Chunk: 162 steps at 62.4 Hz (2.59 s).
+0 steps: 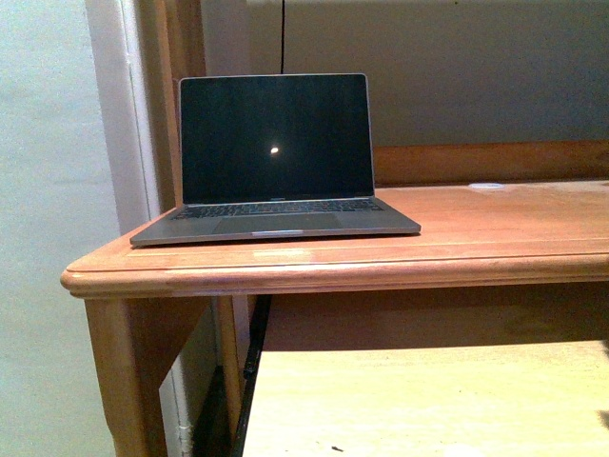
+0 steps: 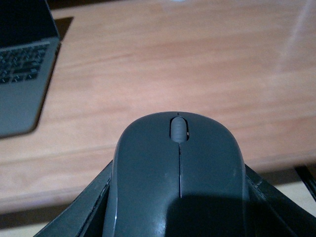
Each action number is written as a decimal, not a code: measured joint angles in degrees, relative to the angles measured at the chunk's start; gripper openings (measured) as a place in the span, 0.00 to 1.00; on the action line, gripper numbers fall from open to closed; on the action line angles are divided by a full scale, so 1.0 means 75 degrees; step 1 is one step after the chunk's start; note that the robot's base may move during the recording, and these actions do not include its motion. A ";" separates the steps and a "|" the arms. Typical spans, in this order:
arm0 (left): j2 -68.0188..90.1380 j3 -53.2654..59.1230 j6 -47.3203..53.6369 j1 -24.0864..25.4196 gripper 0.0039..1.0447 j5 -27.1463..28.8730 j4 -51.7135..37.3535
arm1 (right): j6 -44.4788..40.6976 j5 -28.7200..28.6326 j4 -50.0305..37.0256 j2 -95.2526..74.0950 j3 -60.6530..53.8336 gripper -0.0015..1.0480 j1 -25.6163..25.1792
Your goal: Place mouse
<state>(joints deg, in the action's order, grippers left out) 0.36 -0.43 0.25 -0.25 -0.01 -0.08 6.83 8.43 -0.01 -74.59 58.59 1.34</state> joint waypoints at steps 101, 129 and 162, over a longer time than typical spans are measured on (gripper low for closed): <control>0.0000 0.0003 0.0003 0.0000 0.93 0.0000 0.0000 | -0.0953 -0.3561 -0.2871 0.1617 -0.3497 0.93 -0.3421; 0.0000 0.0003 0.0003 0.0000 0.93 0.0000 0.0000 | -0.2681 -0.6065 -0.2250 0.2634 -0.5826 0.93 -0.5846; 0.0000 0.0003 0.0003 0.0000 0.93 0.0000 0.0000 | -0.2384 -0.4135 -0.4438 0.1495 -0.6359 0.93 -0.3771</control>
<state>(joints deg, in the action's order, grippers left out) 0.36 -0.40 0.27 -0.25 -0.01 -0.08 -11.05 -22.59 -33.30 -63.37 10.90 -26.94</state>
